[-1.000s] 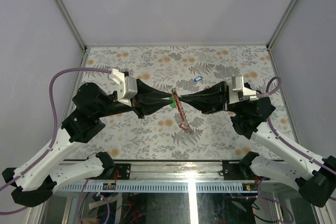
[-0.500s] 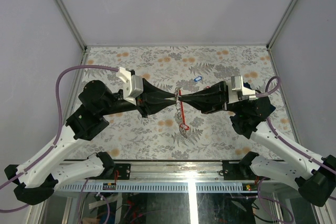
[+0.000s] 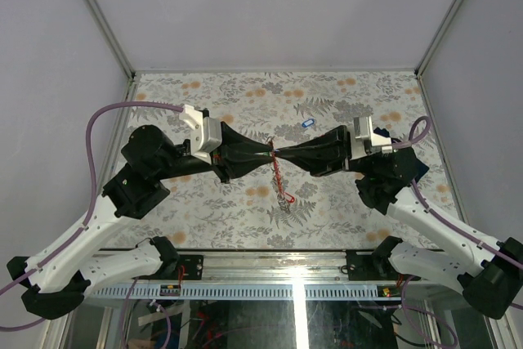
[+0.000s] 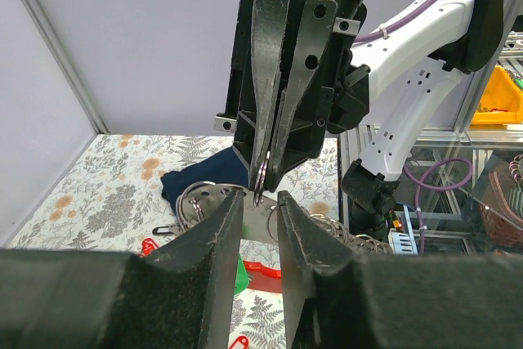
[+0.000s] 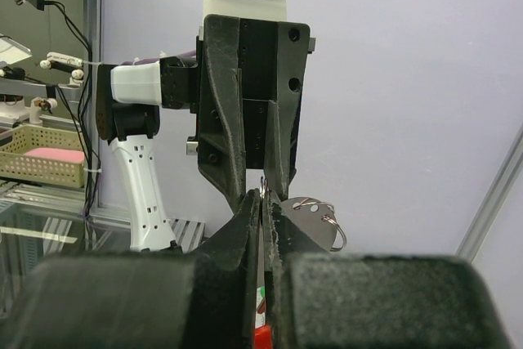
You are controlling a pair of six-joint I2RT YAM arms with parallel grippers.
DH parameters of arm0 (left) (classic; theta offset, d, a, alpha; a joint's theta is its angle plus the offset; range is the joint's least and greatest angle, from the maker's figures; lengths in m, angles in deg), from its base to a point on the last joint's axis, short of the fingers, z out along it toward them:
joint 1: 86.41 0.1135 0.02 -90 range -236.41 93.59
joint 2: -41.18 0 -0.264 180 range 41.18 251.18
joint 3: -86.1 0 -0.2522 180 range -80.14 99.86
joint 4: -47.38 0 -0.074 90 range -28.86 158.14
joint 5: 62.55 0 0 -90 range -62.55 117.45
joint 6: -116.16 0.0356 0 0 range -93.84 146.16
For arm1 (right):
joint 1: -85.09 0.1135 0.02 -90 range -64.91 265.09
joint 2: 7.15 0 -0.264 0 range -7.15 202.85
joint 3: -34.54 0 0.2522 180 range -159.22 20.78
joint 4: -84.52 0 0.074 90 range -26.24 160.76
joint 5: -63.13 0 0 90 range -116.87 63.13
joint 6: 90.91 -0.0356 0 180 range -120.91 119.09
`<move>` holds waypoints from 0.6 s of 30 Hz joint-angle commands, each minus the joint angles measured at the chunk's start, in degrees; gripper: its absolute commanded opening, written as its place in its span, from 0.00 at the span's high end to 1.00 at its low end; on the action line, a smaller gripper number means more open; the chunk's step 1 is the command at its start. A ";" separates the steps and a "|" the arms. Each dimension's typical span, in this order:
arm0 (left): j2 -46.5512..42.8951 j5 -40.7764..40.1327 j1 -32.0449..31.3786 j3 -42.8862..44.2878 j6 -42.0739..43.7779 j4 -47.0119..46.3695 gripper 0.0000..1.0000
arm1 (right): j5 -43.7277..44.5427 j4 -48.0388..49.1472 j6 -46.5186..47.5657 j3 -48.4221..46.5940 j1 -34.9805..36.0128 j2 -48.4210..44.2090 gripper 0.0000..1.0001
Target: Put the keys on the keyring
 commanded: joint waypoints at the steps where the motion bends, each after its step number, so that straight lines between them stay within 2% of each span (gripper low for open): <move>1: -0.10 1.01 0.04 1.29 -0.37 -3.11 0.78 | -0.30 4.53 -0.32 -1.39 0.03 0.33 1.00; 8: 0.29 1.09 0.01 1.35 -0.45 -3.08 0.83 | -0.58 4.74 -0.50 -1.24 -0.02 0.63 1.00; 12: 0.85 1.73 0.02 1.60 -0.50 -2.61 0.90 | -0.66 4.70 -0.48 -1.24 0.03 0.33 1.00; 14: 1.13 1.89 0.04 1.88 -0.47 -2.10 0.99 | -0.75 4.49 -0.44 -1.16 0.03 0.10 1.00; 18: 0.98 1.70 -0.01 2.61 0.17 -0.66 1.00 | -1.95 3.22 0.41 -1.20 0.03 -0.52 0.98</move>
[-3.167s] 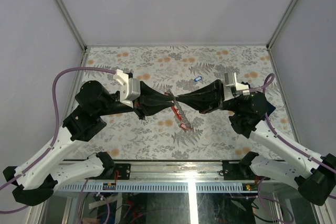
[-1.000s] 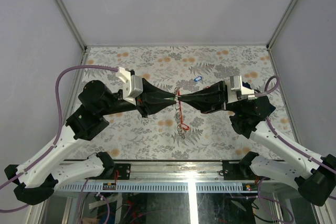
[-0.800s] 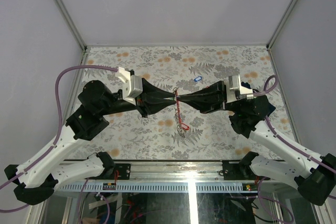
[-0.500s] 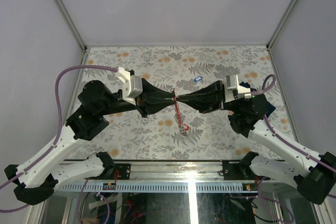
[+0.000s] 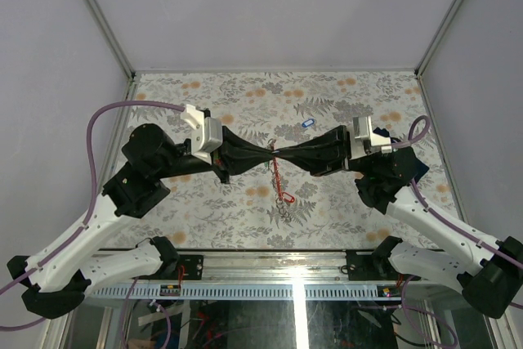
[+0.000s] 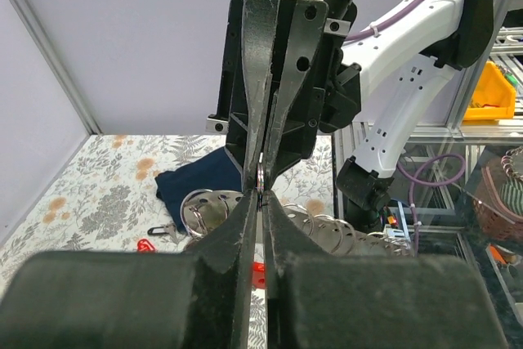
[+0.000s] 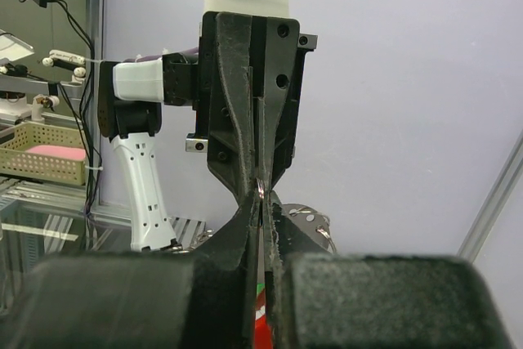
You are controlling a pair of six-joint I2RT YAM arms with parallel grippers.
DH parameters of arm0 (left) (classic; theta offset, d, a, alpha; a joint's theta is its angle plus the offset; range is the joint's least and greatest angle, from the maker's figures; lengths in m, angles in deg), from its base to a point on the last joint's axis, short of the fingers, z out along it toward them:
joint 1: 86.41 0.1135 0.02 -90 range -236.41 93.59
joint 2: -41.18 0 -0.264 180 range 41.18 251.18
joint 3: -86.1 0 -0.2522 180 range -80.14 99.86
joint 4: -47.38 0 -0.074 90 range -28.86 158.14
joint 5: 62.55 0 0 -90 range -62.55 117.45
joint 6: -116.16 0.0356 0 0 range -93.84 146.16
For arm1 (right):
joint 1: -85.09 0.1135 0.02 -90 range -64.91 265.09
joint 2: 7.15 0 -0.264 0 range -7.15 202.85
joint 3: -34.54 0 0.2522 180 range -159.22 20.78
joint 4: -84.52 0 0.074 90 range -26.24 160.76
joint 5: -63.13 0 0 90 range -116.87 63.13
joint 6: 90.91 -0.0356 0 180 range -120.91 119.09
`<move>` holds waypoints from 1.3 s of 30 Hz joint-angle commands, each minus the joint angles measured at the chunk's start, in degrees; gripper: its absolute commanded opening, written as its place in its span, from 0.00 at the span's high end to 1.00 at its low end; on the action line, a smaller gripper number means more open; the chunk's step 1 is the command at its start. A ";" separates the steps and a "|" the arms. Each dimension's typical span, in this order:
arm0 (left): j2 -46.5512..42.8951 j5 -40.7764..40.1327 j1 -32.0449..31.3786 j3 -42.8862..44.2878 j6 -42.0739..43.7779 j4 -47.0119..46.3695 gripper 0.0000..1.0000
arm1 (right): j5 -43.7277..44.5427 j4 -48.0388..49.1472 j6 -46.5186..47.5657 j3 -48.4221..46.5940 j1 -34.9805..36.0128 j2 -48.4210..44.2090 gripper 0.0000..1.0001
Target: Put the keys on the keyring
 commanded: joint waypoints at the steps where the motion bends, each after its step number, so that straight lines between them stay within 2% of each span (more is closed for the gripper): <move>1: 0.51 0.34 0.01 2.56 0.86 -0.29 1.00 | -2.15 1.57 1.33 -1.26 0.01 -1.56 0.93; 4: 0.28 0.19 0.02 3.64 1.64 2.09 1.00 | -4.12 -4.96 4.62 -1.90 0.04 -4.11 0.70; 5: 0.11 -0.03 0.02 3.76 1.67 2.32 1.00 | -3.45 -8.20 6.06 -2.06 0.03 -5.23 0.65; 12: -1.61 -1.21 0.02 3.24 1.59 2.86 1.00 | 5.51 -36.92 17.44 -6.15 0.00 -13.42 0.45; 14: -1.82 -1.36 0.01 3.05 1.80 3.15 1.00 | 8.12 -44.83 18.19 -8.07 0.06 -14.78 0.44; 17: -1.55 -1.34 0.00 3.59 2.21 4.58 1.00 | 12.42 -55.63 19.07 -11.68 0.03 -15.39 0.48; 21: -1.02 -1.98 0.00 4.15 2.20 6.14 1.00 | 17.10 -65.50 19.32 -12.91 0.06 -15.93 0.51; 24: -1.58 -4.34 -0.02 3.43 0.51 5.10 1.00 | 19.92 -66.04 13.46 -11.90 0.06 -16.83 0.48; 27: -2.50 -4.65 -0.03 2.18 -0.67 3.14 1.00 | 14.03 -66.58 15.78 -12.10 0.05 -17.28 0.41; 29: -2.54 -3.73 0.01 2.11 -0.80 2.80 1.00 | 10.98 -66.46 19.97 -12.50 0.05 -17.05 0.44; 31: -2.51 -2.95 0.01 1.96 -0.67 2.24 1.00 | 11.12 -65.18 21.96 -13.03 0.05 -16.64 0.51; 35: -2.61 -0.76 0.02 1.84 0.02 1.62 1.00 | 9.36 -54.51 21.40 -11.28 0.06 -17.52 0.53; 39: -2.62 0.49 0.02 1.87 0.21 1.08 1.00 | 2.05 -44.09 20.80 -10.17 0.05 -16.27 0.51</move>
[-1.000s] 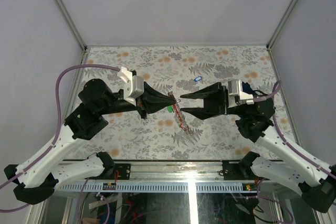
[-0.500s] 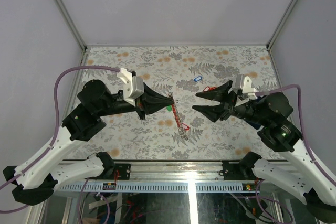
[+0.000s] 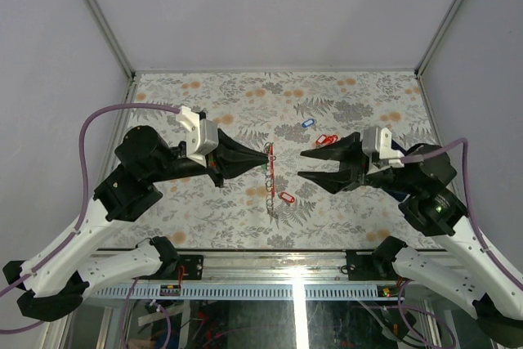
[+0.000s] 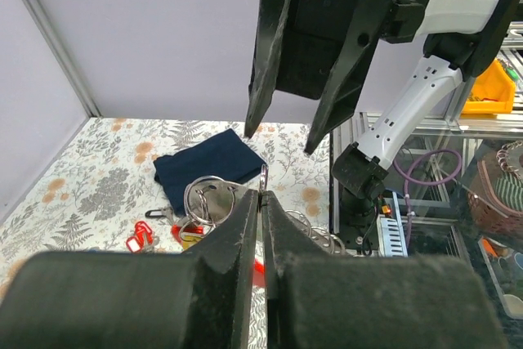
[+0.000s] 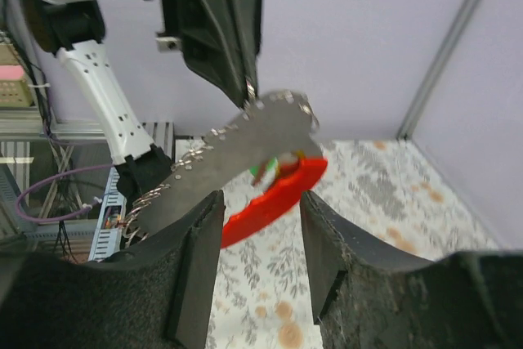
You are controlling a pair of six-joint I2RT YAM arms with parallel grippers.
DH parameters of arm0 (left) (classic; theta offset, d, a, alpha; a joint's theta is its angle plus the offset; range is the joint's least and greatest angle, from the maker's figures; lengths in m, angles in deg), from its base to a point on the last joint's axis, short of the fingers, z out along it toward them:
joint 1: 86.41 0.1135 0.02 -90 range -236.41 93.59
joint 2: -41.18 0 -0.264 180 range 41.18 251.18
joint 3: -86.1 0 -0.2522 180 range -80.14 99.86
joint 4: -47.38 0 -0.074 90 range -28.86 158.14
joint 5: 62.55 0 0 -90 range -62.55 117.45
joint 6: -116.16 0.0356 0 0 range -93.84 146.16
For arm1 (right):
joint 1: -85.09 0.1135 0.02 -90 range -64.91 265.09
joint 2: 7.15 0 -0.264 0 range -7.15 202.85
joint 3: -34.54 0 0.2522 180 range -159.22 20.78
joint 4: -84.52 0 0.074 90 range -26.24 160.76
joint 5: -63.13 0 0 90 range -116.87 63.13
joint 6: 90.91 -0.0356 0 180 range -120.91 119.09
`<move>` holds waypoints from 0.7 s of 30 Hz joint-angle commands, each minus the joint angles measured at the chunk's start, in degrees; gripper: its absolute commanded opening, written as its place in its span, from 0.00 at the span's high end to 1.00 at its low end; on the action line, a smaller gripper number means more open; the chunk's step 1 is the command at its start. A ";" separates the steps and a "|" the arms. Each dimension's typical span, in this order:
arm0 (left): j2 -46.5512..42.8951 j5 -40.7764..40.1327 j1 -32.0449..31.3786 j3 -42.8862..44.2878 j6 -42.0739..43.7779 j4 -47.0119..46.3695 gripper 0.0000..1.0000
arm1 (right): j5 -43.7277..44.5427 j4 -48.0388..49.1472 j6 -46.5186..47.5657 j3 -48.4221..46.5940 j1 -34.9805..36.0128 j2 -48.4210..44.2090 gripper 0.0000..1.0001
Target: Put the keys on the keyring
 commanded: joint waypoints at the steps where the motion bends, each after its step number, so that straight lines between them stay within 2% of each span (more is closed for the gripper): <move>1: -0.81 2.16 0.07 0.22 0.03 -5.11 1.00 | -9.43 17.98 0.06 0.97 0.10 0.88 0.51; 4: -0.80 2.56 0.04 0.48 -0.09 -5.17 1.00 | -12.29 25.91 -2.18 2.67 0.10 2.64 0.51; 10: -0.83 3.26 0.06 0.47 -0.38 -5.16 1.00 | -12.42 31.16 -5.24 2.23 0.19 6.82 0.55; 21: -0.30 3.51 0.06 0.44 -0.20 -5.38 1.00 | -12.26 31.69 -6.22 1.49 1.03 10.08 0.63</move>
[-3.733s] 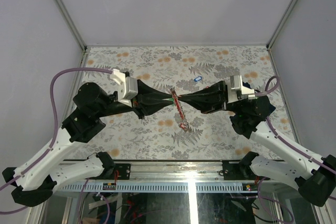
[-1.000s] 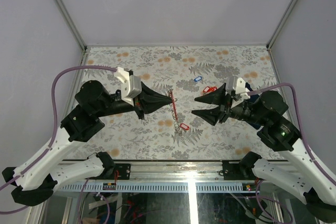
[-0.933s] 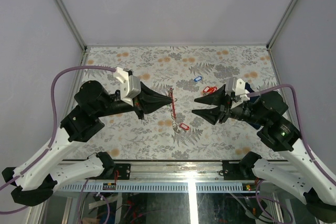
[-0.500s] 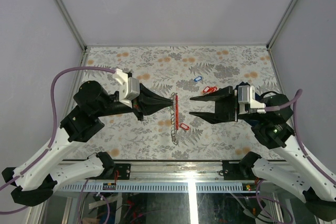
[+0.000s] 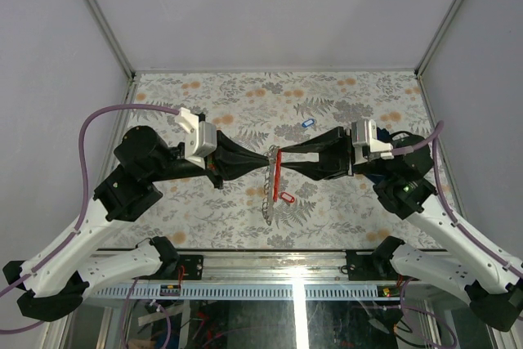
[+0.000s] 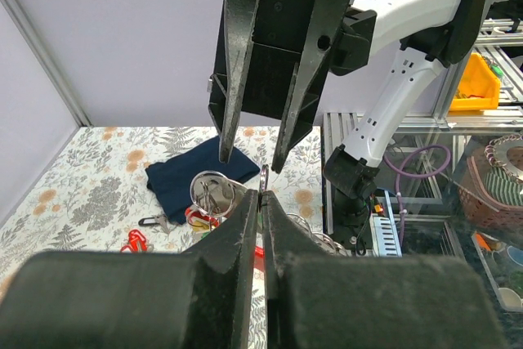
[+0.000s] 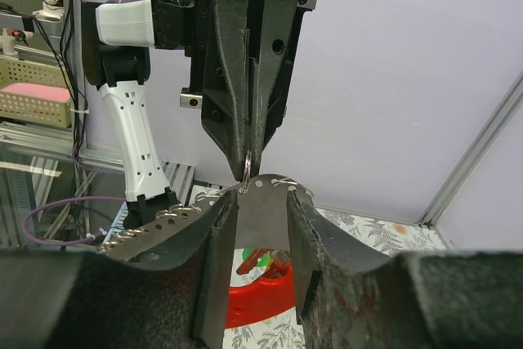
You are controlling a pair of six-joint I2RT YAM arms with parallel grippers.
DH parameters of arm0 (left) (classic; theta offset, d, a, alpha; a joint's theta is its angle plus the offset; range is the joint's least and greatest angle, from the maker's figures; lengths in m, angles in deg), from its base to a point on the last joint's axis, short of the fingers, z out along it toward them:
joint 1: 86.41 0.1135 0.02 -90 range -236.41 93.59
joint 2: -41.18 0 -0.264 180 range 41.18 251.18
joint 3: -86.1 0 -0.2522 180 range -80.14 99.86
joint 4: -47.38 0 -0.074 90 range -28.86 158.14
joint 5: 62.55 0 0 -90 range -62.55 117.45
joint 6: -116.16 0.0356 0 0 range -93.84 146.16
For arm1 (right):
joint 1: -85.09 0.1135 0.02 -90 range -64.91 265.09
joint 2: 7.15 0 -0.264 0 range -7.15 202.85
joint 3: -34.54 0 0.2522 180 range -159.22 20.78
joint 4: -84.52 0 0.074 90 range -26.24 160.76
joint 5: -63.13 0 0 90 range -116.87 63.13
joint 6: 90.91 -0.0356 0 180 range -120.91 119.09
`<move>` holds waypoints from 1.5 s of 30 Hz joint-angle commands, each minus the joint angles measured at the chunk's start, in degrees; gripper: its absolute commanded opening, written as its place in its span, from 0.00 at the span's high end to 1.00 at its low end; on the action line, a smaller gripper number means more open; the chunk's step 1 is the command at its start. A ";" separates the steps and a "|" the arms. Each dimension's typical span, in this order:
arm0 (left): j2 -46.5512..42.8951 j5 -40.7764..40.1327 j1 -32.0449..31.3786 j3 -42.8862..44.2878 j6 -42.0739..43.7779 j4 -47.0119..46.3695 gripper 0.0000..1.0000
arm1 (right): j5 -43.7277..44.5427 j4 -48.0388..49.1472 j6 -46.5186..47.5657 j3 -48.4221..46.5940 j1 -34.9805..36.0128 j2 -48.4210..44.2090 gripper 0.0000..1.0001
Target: Put the keys on the keyring
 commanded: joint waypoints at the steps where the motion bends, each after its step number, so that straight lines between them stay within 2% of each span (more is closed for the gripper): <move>1: -0.31 0.87 0.03 0.42 -0.20 -4.60 1.00 | -1.13 4.04 -0.87 -1.02 0.93 0.81 0.64; 16: 0.14 1.41 0.08 0.00 -0.34 -4.97 1.00 | -0.90 1.51 1.62 -2.79 4.45 3.61 0.69; 31: 0.18 1.30 0.02 -0.05 -0.09 -4.79 1.00 | 0.90 4.23 1.34 -1.22 4.67 2.37 0.72; 45: -0.09 1.05 -0.03 0.20 -0.07 -4.29 1.00 | 2.12 2.90 3.12 -0.62 4.70 1.11 0.74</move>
